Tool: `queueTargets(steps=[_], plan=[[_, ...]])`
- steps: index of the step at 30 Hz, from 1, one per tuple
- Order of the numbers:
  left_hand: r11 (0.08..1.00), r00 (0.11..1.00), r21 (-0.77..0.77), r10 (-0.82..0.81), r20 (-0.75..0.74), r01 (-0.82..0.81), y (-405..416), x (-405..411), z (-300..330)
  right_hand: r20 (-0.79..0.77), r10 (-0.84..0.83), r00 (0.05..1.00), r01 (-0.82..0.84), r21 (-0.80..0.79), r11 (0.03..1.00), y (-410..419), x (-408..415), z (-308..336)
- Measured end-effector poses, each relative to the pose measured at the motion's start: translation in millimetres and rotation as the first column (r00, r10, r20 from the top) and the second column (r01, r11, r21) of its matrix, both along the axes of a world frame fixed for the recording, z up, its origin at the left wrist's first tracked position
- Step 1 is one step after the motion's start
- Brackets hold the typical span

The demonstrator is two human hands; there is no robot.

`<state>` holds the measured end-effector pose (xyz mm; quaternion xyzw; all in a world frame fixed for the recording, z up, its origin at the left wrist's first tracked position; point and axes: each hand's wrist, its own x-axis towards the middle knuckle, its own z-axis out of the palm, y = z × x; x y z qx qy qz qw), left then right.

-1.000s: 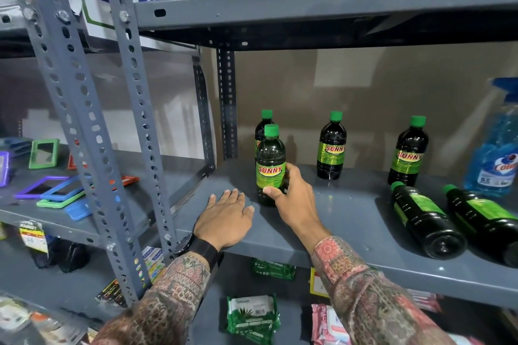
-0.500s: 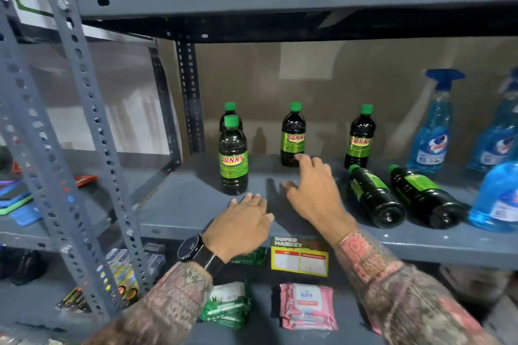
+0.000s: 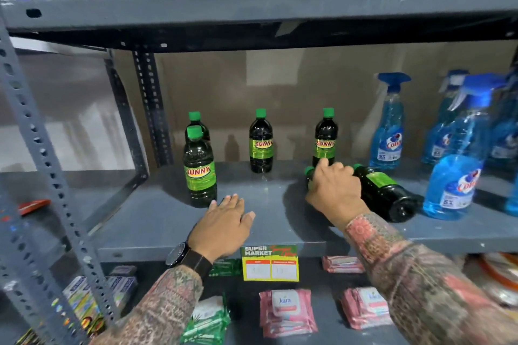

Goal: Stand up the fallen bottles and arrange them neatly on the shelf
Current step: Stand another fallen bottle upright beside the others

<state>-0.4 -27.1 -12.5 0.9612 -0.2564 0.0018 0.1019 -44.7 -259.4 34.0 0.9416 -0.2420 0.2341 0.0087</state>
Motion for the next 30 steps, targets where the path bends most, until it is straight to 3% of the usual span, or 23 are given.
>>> queueTargets(steps=[3, 6, 9, 14, 18, 21, 26, 30], plan=[[1.0, 1.0, -0.001, 0.003, 0.004, -0.003, 1, 0, -1, 0.018, 0.163, 0.986, -0.164, 0.14, 0.976, 14, 5, 5], [1.0, 1.0, 0.001, 0.006, 0.004, -0.006, 1, 0, 0, 0.2, 0.232, 0.952, -0.261, 0.135, 0.956, 35, 12, 3], [1.0, 1.0, -0.002, 0.003, 0.002, -0.003, 1, -2, 1, 0.441, 0.309, 0.843, -0.402, 0.133, 0.906, 47, 24, -11], [1.0, 1.0, 0.0, 0.001, 0.01, -0.001, 1, -2, 1, 0.711, 0.335, 0.618, -0.711, 0.324, 0.625, 54, 42, -28], [1.0, 1.0, 0.003, 0.002, 0.019, -0.002, 2, 0, 0, 0.736, 0.325, 0.594, -0.782, 0.435, 0.446, 50, 41, -30], [1.0, 1.0, 0.0, 0.003, 0.022, -0.003, 1, 0, 0, 0.715, 0.328, 0.617, -0.764, 0.446, 0.466, 47, 40, -31], [1.0, 1.0, -0.007, 0.01, 0.025, -0.01, 0, -2, -1, 0.613, 0.276, 0.741, -0.623, 0.471, 0.625, 48, 44, -37], [1.0, 1.0, -0.005, 0.012, 0.018, -0.012, 0, -1, -1, 0.615, 0.27, 0.741, -0.633, 0.506, 0.586, 44, 48, -39]])
